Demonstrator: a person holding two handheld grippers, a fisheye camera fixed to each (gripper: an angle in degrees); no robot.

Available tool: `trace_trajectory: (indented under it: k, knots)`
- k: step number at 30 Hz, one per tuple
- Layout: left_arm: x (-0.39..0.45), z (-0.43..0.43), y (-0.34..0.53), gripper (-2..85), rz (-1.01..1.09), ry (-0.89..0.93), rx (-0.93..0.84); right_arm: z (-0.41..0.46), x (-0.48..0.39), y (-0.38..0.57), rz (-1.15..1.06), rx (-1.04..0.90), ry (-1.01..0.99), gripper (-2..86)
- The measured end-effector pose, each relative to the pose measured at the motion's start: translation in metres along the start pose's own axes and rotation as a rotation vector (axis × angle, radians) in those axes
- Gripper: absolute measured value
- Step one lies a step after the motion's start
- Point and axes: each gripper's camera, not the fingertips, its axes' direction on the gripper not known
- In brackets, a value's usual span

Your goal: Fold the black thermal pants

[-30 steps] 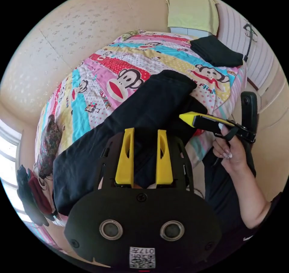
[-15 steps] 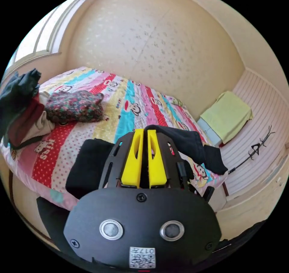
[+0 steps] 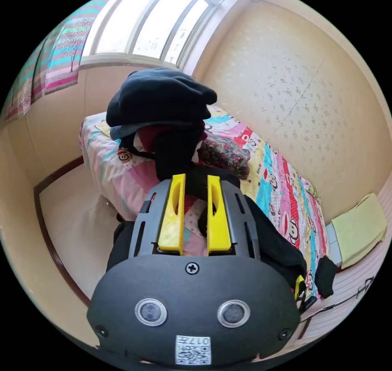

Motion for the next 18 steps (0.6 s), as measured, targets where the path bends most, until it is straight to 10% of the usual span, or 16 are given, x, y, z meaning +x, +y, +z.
trace_trajectory:
  k: [7, 18]
  knots:
    - [0.223, 0.045, 0.08, 8.8, 0.837, 0.557, -0.449, 0.006, 0.0, 0.004, 0.0, 0.005, 0.005, 0.1]
    - [0.32, 0.086, 0.164, 3.4, 0.932, 0.246, -0.35, 0.02, 0.0, 0.016, -0.016, 0.006, -0.002, 0.2]
